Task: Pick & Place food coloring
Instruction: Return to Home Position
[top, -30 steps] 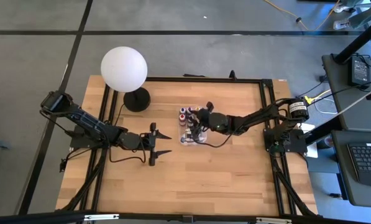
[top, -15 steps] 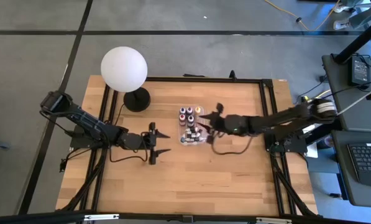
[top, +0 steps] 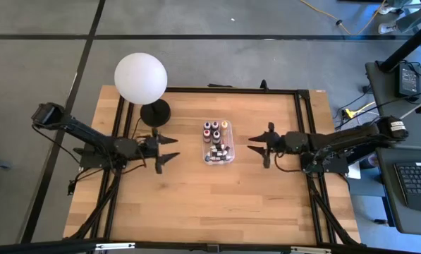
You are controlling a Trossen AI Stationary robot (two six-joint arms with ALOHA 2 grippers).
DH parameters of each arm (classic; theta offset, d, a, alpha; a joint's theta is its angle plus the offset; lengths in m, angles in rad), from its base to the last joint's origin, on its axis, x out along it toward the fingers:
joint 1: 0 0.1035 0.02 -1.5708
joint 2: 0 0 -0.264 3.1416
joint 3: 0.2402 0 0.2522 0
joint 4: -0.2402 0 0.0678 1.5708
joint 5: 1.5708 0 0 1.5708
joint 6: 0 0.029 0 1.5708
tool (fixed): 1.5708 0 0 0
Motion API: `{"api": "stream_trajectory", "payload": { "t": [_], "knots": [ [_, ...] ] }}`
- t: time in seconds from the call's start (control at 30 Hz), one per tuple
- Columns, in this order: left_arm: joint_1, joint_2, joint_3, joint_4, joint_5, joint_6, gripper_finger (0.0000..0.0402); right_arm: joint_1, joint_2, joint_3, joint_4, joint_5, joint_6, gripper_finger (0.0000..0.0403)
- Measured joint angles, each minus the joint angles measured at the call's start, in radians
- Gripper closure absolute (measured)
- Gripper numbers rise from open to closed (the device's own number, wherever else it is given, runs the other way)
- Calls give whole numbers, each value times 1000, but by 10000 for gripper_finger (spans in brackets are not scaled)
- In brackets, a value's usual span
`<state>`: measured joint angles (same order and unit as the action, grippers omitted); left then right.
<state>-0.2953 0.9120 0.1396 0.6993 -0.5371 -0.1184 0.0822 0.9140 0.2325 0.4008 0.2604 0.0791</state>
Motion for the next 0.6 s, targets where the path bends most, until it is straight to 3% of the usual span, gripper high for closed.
{"api": "stream_trajectory", "payload": {
  "t": [0.33, 0.6],
  "knots": [
    [44, -243, -117, -2, -27, 17, 148, 0, -102, -121, 72, 15, 26, 254],
    [64, -392, -131, -125, -45, 16, 148, 0, -208, -174, 75, 16, 27, 254]
  ]
}}
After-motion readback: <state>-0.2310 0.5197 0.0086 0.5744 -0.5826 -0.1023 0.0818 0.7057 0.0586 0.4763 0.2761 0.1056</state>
